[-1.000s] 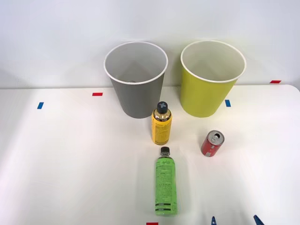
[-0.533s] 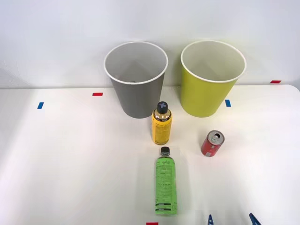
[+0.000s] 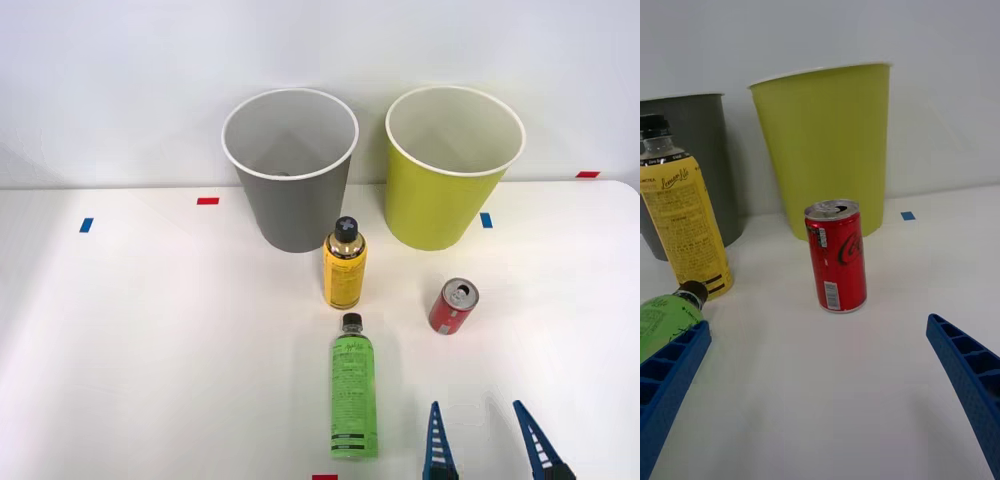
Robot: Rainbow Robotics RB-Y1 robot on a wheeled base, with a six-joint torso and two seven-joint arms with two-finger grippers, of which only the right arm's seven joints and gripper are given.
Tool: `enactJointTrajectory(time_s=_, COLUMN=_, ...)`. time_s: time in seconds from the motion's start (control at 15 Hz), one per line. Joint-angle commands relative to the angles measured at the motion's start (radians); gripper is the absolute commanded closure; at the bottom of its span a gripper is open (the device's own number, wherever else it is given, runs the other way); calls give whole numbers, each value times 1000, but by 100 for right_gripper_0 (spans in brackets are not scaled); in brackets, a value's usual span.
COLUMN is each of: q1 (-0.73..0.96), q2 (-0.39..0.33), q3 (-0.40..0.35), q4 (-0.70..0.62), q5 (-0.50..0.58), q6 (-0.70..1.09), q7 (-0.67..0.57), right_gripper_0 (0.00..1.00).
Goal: Put cans in the gray bin, plastic bottles in the light green bin
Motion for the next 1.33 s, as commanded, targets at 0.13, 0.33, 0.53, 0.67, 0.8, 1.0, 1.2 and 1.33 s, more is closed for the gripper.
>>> enactJointTrajectory(time_s=0.13, q1=-75, q2=0, q3=-5, q4=1, q5=-16, q6=41, q7=12, right_gripper_0=0)
enactJointTrajectory(time_s=0.33, q1=-162, q2=7, q3=-17, q4=50, q5=-40, q6=61, q7=13, right_gripper_0=0)
enactJointTrajectory(time_s=0.53, q1=-269, q2=29, q3=-34, q4=156, q5=-74, q6=28, q7=32, right_gripper_0=0)
enactJointTrajectory(time_s=0.67, q1=-335, q2=55, q3=-66, q4=216, q5=-57, q6=28, q7=42, right_gripper_0=0)
enactJointTrajectory(time_s=0.8, q1=-392, q2=82, q3=-103, q4=268, q5=-51, q6=28, q7=55, right_gripper_0=0)
enactJointTrajectory(time_s=1.0, q1=-475, q2=111, q3=-140, q4=335, q5=-28, q6=29, q7=67, right_gripper_0=0)
enactJointTrajectory(time_s=1.2, q1=-533, q2=128, q3=-155, q4=365, q5=-29, q6=54, q7=79, right_gripper_0=0)
enactJointTrajectory(time_s=1.33, q1=-553, q2=131, q3=-165, q4=365, q5=-31, q6=81, q7=88, right_gripper_0=0)
